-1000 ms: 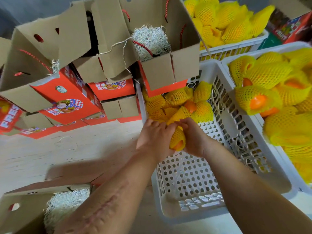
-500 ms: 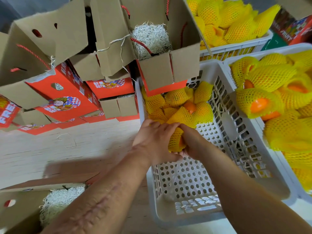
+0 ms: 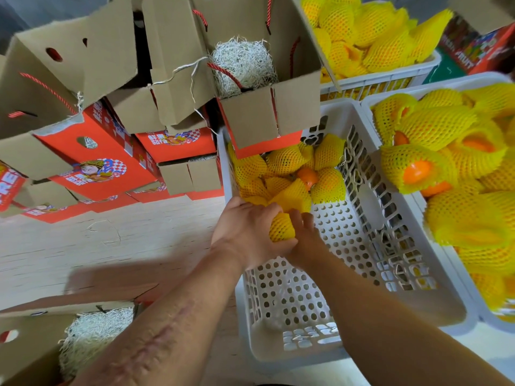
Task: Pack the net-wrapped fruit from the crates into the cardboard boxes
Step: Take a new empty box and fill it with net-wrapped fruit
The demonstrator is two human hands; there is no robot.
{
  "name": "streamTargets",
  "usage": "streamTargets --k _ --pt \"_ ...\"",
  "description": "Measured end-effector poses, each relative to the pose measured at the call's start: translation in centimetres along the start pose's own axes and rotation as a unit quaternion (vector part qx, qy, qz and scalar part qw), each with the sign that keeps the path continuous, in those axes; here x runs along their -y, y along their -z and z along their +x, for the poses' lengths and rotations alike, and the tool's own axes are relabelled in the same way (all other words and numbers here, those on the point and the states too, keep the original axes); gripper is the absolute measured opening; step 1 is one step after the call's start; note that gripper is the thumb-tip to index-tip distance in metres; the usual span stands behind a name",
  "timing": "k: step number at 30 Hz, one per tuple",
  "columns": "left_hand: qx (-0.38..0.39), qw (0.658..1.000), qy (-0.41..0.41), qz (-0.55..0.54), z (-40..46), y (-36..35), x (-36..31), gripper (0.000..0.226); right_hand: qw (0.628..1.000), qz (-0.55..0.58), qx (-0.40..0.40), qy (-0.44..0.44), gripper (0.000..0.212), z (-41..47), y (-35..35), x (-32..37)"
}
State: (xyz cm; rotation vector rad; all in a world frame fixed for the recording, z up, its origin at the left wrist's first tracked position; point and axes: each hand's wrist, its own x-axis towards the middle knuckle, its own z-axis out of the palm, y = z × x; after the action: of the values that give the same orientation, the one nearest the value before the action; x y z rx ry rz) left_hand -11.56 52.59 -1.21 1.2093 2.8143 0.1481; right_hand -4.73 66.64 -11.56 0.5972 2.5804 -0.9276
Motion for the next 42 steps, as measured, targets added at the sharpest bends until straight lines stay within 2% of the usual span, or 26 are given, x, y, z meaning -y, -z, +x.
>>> streamTargets --k 3,6,7,9,13,16,18,20,23,27,30,32,37,40,42 --pt "0.01 1.0 0.022 0.013 0.0 0.2 -0.2 0.061 0.997 -0.015 -0.073 -0.005 0.067 0.5 0.2 0.0" --pt "0.021 0.999 0.024 0.038 -0.1 0.5 -0.4 0.058 0.999 -0.029 -0.021 -0.006 0.094 0.5 0.2 -0.1" --pt "0.03 0.998 0.022 0.045 0.0 0.6 -0.4 0.057 0.999 -0.031 -0.009 -0.012 0.096 0.4 0.1 -0.1" --pt "0.047 0.997 0.018 0.051 0.1 0.7 -0.4 0.056 0.999 0.014 -0.026 -0.026 0.081 0.6 0.2 -0.1" --pt "0.05 0.998 0.009 0.035 0.1 0.8 -0.3 0.057 0.979 0.113 -0.167 -0.026 0.034 1.6 1.9 -0.2" --pt "0.044 0.998 0.005 0.036 0.1 0.7 -0.2 0.063 0.937 0.187 -0.286 -0.071 0.027 2.4 3.5 -0.7" --pt "0.048 0.998 0.002 0.037 0.2 0.7 -0.1 0.064 0.914 0.238 -0.315 -0.094 0.028 3.1 4.6 -0.8" --pt "0.062 0.997 -0.003 0.041 0.3 0.8 -0.1 0.062 0.943 0.193 -0.258 -0.081 0.038 3.9 5.7 -0.5" --pt "0.077 0.995 -0.006 0.056 0.4 1.0 -0.2 0.059 0.989 0.033 -0.138 -0.033 0.061 5.7 7.2 0.0" --pt "0.106 0.99 0.001 0.094 0.6 1.1 -0.4 0.058 0.989 -0.095 -0.112 0.024 0.063 8.1 7.3 -0.5" --pt "0.131 0.983 0.006 0.125 0.5 1.0 -0.5 0.059 0.984 -0.135 -0.118 0.006 0.069 7.7 6.5 -1.7" --pt "0.148 0.98 0.001 0.136 0.5 1.0 -0.5 0.062 0.987 -0.117 -0.106 -0.036 0.068 6.5 5.8 -2.6" --pt "0.198 0.955 -0.033 0.218 0.5 2.0 -1.3 0.066 0.99 0.058 -0.086 -0.093 0.06 2.3 6.7 -2.6" --pt "0.238 0.947 -0.038 0.214 0.1 2.2 -2.3 0.067 0.991 0.088 -0.023 -0.098 0.067 -1.0 8.3 -2.1" --pt "0.267 0.94 -0.043 0.206 0.0 1.9 -3.0 0.073 0.989 0.109 -0.023 -0.093 0.063 -3.5 8.6 -2.1"
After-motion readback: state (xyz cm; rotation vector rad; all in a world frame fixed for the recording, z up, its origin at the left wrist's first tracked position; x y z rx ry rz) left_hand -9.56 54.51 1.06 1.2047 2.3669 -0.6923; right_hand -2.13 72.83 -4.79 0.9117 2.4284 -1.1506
